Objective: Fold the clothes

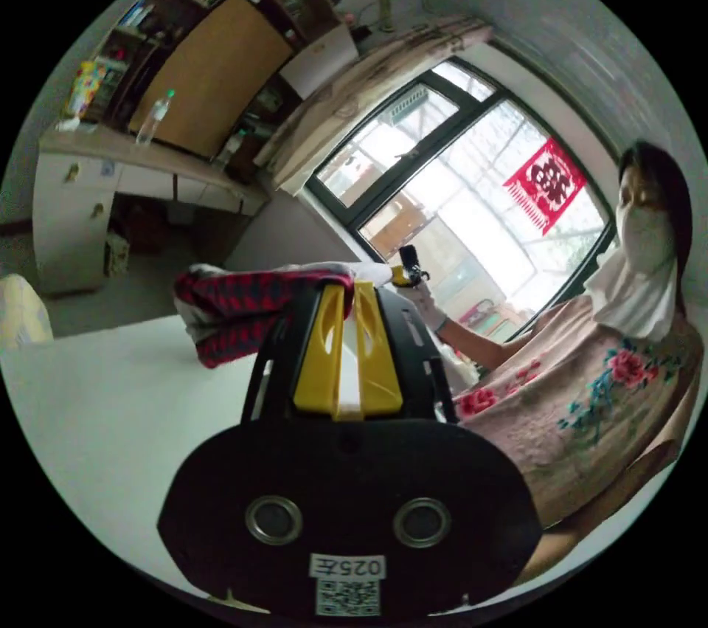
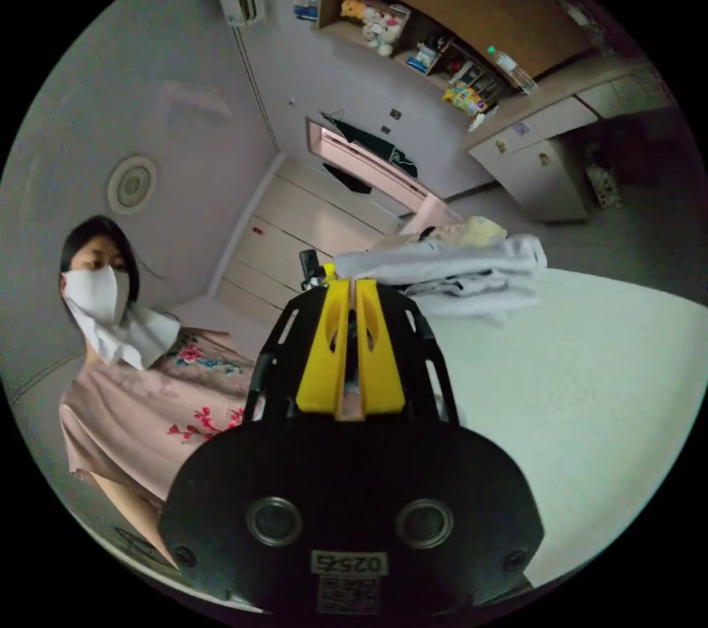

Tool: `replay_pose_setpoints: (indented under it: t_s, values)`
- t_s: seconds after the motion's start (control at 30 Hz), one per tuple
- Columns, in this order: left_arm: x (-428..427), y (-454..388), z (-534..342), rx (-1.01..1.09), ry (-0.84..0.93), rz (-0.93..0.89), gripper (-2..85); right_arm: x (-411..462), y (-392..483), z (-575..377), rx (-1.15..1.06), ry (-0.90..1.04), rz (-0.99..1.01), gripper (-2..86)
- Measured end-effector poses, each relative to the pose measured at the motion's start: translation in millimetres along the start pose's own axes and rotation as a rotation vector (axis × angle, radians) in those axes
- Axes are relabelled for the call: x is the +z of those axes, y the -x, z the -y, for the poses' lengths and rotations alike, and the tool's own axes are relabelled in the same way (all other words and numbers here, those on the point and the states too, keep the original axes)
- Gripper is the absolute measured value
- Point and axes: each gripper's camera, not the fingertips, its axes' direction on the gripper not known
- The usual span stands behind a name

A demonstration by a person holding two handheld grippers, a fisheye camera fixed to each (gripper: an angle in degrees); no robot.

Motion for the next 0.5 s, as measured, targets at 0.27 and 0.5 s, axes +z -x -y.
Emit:
replay_pose_setpoints:
  t_s: [0.27,0.5]
  values:
    - [44.4,41.3,-119.3,-0.239,0.092,0.093,-1.5,29.1,-93.1,-85.0,0.272,0.053,-0.043,-0.6]
    - [47.8,22.9,-196.2,-0.441,0.111,0.014,-1.5,40.9,-131.5,-198.6,0.555,0.024,0.122,-0.6]
